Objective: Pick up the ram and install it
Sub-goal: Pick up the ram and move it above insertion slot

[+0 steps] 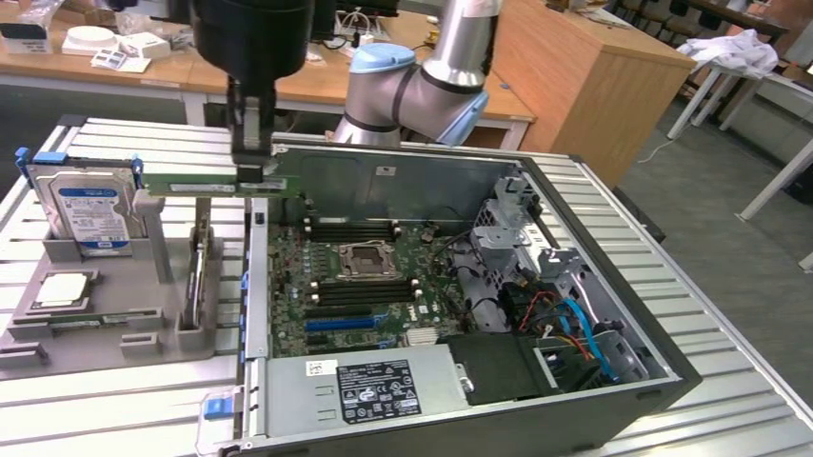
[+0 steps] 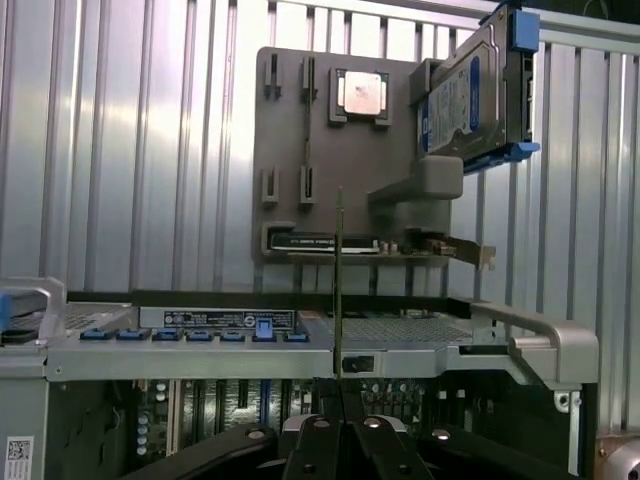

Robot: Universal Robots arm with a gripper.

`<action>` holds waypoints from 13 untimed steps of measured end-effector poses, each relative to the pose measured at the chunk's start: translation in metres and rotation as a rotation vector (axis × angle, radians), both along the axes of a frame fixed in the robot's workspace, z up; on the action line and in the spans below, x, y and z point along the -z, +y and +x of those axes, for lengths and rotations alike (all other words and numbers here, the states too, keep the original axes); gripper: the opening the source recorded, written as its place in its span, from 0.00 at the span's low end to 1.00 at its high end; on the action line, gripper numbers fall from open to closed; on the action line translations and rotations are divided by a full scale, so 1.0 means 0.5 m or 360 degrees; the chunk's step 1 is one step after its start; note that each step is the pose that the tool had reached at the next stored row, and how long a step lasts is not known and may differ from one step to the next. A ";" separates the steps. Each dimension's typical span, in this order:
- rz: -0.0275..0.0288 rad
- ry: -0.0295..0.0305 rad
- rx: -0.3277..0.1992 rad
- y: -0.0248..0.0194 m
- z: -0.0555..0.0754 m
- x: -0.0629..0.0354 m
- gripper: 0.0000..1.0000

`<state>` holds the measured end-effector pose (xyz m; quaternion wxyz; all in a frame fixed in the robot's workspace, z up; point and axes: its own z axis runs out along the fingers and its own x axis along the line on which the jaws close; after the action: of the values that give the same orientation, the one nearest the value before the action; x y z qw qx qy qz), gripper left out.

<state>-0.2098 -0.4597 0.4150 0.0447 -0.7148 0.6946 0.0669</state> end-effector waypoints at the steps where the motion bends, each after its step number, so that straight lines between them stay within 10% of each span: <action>1: 0.00000 0.00002 0.0000 0.0000 0.006 0.000 0.11; 13: 0.00001 0.00008 0.0000 -0.0006 0.057 0.000 0.11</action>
<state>-0.1815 -0.4600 0.4150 0.0446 -0.7149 0.6946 0.0671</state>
